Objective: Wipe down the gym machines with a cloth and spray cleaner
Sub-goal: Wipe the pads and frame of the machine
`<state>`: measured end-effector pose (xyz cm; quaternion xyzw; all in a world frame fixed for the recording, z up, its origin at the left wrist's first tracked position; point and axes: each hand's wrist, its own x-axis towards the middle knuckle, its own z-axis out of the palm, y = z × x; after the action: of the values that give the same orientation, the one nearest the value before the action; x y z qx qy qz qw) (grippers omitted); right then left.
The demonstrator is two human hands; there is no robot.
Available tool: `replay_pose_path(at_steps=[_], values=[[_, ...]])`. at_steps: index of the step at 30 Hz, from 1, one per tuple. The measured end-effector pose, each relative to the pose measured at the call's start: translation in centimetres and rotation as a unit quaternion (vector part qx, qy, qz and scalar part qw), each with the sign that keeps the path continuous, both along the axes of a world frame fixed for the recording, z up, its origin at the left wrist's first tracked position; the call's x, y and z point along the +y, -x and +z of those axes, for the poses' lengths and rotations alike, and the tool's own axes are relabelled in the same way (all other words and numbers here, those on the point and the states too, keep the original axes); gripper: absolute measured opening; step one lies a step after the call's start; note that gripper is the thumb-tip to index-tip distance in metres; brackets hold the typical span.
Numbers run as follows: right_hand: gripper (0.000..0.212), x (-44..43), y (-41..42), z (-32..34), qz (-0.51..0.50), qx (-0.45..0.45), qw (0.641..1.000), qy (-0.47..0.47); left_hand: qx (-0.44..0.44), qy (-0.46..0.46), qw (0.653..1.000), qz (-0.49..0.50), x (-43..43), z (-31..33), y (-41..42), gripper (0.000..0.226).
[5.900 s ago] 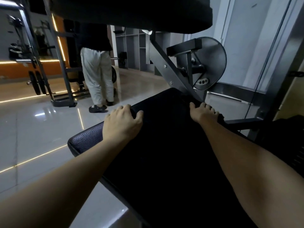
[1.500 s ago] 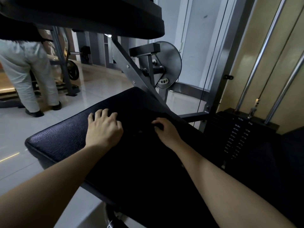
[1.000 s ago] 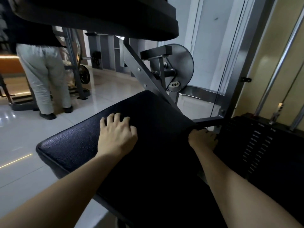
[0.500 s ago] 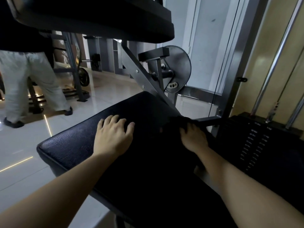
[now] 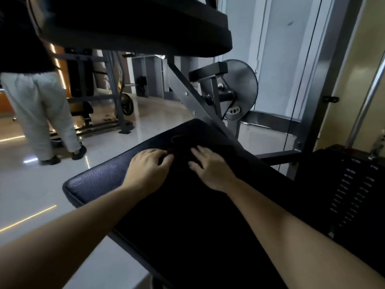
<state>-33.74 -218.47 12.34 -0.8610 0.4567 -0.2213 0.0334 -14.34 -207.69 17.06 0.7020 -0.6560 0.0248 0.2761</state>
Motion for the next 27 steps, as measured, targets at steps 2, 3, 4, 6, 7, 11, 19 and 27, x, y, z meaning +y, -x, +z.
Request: replay_pose_path(at_steps=[2,3,4,6,7,11,19,27], values=[[0.073,-2.5,4.1,-0.4,-0.099,0.006,0.995,-0.034,-0.080,-0.031,0.996,0.020,1.2,1.1,-2.1,0.051],[0.077,-3.8,5.9,-0.6,-0.158,0.002,0.986,-0.054,-0.119,-0.030,0.991,0.050,2.0,1.5,-3.6,0.053],[0.080,-4.8,7.1,-0.8,-0.212,0.000,0.974,-0.079,-0.145,-0.026,0.985,0.085,2.8,1.6,-5.1,0.059],[0.083,-6.1,7.2,-0.4,-0.292,-0.012,0.946,-0.138,-0.144,-0.033,0.979,0.138,3.9,1.5,-7.5,0.081],[0.084,-6.4,6.3,0.1,-0.331,-0.017,0.929,-0.167,-0.123,-0.051,0.980,0.144,4.2,1.2,-8.1,0.087],[0.087,-7.4,-1.5,3.0,-0.331,-0.010,0.927,-0.174,-0.070,-0.063,0.987,0.133,3.7,0.3,-8.1,0.080],[0.071,-6.8,-7.7,4.4,-0.002,0.064,0.998,-0.021,-0.043,-0.072,0.987,0.138,3.9,0.8,-7.8,0.061],[0.080,-16.7,-4.3,5.5,-0.243,-0.014,0.961,-0.131,-0.053,-0.057,0.988,0.135,3.0,0.5,-8.2,0.054]])
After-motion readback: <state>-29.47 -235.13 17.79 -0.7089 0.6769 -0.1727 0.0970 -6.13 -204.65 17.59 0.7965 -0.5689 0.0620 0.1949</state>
